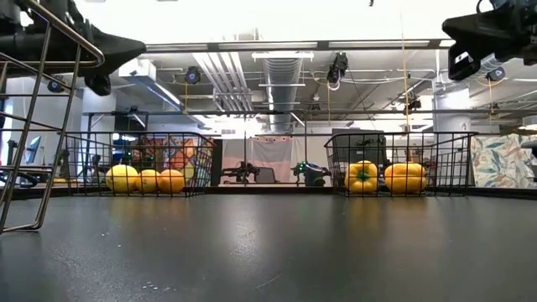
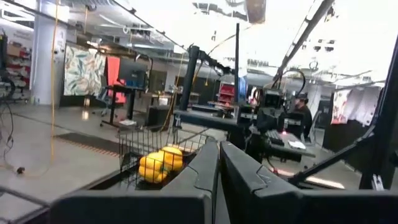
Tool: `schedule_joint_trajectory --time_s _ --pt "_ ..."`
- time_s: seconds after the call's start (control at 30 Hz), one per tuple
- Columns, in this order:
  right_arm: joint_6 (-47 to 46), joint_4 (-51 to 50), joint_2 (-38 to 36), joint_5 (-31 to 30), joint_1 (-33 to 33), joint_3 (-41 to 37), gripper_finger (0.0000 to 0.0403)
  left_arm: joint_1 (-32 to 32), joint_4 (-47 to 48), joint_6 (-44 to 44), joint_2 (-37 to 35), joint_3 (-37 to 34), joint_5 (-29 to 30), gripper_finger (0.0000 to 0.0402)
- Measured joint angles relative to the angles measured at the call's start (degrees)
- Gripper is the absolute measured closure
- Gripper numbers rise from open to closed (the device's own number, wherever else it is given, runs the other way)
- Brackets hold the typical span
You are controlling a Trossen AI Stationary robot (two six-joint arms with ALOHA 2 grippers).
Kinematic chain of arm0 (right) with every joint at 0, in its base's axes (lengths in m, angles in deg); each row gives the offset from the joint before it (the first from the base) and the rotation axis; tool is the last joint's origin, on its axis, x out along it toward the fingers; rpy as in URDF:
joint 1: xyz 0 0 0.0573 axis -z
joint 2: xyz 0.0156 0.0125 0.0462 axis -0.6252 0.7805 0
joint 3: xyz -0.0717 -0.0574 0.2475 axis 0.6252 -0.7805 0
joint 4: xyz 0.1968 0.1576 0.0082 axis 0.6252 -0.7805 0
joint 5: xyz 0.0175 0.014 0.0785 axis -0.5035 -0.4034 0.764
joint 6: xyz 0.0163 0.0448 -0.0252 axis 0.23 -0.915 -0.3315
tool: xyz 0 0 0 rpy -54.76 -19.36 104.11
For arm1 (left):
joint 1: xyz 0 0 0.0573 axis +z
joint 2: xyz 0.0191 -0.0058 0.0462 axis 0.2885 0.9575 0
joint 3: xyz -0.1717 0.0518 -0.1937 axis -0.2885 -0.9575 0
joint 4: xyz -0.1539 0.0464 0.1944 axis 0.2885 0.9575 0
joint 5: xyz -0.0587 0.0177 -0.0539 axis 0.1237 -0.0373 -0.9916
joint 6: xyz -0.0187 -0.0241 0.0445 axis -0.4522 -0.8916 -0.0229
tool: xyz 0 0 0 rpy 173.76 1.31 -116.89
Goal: Sort produce into baskets
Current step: Return to Home Position
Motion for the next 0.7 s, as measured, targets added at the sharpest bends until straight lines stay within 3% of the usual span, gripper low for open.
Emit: schedule_joint_trajectory --time_s 0.33,0.53,0.7 --pt "0.06 -0.5 -0.94 2.14 4.43 -2.09 0.0394 0.0 10.72 -0.03 -6.2 0.01 1.27 0.0401" --pt "-0.68 -2.46 -0.97 7.56 10.28 -0.97 0.0394 0.04 14.2 2.46 -10.32 -0.01 1.32 0.0401" --pt "-0.81 5.19 -0.92 11.29 13.69 -6.36 0.0394 0.02 15.94 0.81 -10.24 -0.01 -3.07 0.0402"
